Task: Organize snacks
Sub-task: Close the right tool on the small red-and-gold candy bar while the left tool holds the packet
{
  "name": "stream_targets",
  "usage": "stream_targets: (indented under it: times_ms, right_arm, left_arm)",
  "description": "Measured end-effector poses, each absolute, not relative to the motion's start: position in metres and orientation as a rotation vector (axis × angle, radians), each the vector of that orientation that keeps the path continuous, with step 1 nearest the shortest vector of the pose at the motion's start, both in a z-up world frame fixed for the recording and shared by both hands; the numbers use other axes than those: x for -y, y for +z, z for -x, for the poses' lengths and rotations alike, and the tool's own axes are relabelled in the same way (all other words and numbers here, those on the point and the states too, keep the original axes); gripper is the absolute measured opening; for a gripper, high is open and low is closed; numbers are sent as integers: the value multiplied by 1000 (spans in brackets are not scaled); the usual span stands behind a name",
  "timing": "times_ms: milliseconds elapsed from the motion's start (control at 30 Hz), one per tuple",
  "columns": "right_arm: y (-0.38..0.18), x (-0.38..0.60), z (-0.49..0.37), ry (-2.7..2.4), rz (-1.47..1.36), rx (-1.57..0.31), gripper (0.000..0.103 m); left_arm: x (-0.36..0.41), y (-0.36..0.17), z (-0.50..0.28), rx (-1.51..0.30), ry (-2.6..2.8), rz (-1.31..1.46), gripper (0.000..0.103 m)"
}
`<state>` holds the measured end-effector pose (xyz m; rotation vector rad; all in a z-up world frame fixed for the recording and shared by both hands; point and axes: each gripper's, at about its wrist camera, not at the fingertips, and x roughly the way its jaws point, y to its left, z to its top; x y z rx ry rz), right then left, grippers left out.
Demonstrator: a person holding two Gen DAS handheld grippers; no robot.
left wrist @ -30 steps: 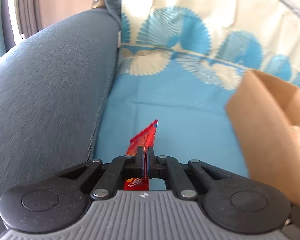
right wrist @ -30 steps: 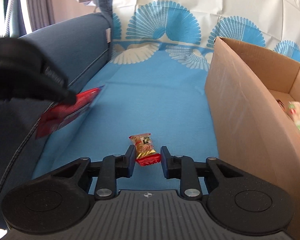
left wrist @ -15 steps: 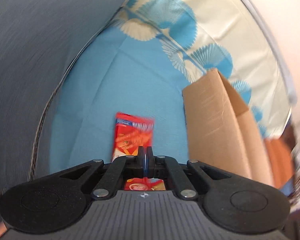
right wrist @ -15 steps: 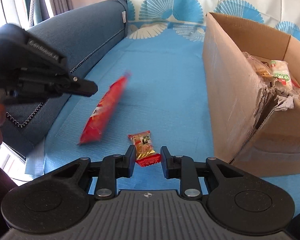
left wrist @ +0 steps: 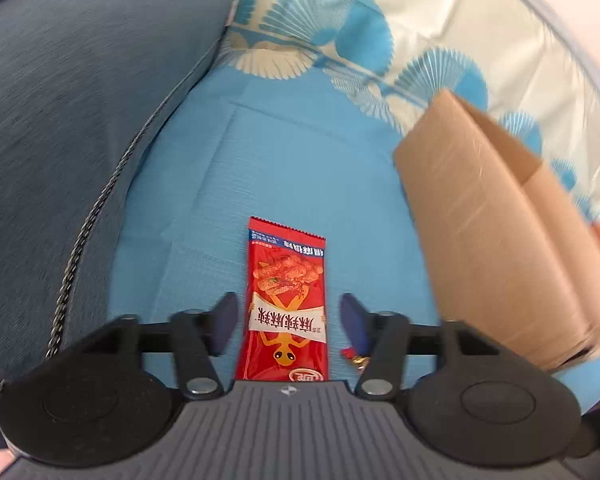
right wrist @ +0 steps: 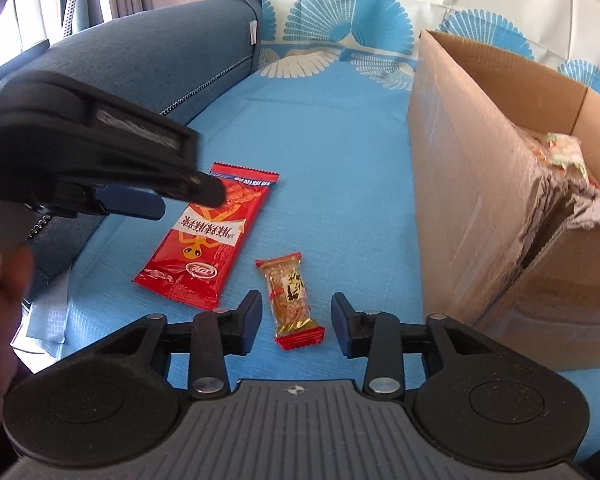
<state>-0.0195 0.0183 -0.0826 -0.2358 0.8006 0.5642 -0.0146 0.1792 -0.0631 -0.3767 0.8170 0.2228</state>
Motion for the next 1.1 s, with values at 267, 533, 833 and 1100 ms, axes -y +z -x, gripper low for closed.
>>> stream_targets:
  times_ms: [267, 533, 833, 1100]
  right_arm:
    - [-90, -18, 15, 574, 262, -816, 43]
    - [-88, -16, 15, 570, 285, -790, 29]
    - [-88, -13, 14, 557, 263, -808, 29]
    - [-89, -14, 7, 555, 250, -822, 29]
  left_arm:
    - [-164, -83, -6, -872, 246, 246, 77]
    - [-149, -92, -9, -889, 264, 102, 60]
    - [-150, -83, 3, -864, 272, 103, 51]
    - [-148, -86, 1, -908, 269, 104, 54]
